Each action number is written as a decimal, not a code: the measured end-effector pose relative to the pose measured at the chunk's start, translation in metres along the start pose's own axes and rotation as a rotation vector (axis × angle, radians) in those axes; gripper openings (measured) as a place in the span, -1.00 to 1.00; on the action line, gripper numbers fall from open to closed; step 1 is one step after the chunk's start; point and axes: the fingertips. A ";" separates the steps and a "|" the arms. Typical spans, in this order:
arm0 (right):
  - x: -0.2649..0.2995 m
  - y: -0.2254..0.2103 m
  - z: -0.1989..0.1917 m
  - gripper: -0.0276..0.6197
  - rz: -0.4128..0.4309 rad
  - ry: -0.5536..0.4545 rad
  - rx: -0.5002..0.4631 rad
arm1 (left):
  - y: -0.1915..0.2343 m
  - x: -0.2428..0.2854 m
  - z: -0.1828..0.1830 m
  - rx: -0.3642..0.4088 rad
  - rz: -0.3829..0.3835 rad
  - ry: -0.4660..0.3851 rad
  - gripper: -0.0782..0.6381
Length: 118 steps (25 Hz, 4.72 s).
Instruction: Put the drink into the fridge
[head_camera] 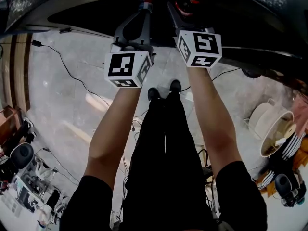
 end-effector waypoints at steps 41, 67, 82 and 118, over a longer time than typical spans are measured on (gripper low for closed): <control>-0.149 0.046 0.024 -0.80 -0.011 0.020 0.028 | -0.063 -0.101 0.001 -0.081 -0.030 0.085 -0.72; -0.558 0.072 0.156 -0.85 0.077 -0.157 -0.023 | -0.207 -0.430 0.137 0.072 0.053 -0.041 -0.72; -0.693 0.137 0.089 -0.85 0.137 -0.118 0.015 | -0.251 -0.619 0.077 0.054 0.104 -0.035 -0.72; -0.732 0.300 0.029 -0.85 -0.037 0.000 -0.008 | -0.169 -0.740 -0.003 0.048 -0.048 0.002 -0.72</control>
Point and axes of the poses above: the fingertips, and each gripper's own axes: x forward along the fingers, y to its left, z out of its top, and after that the axes turned 9 degrees about y, right-handed
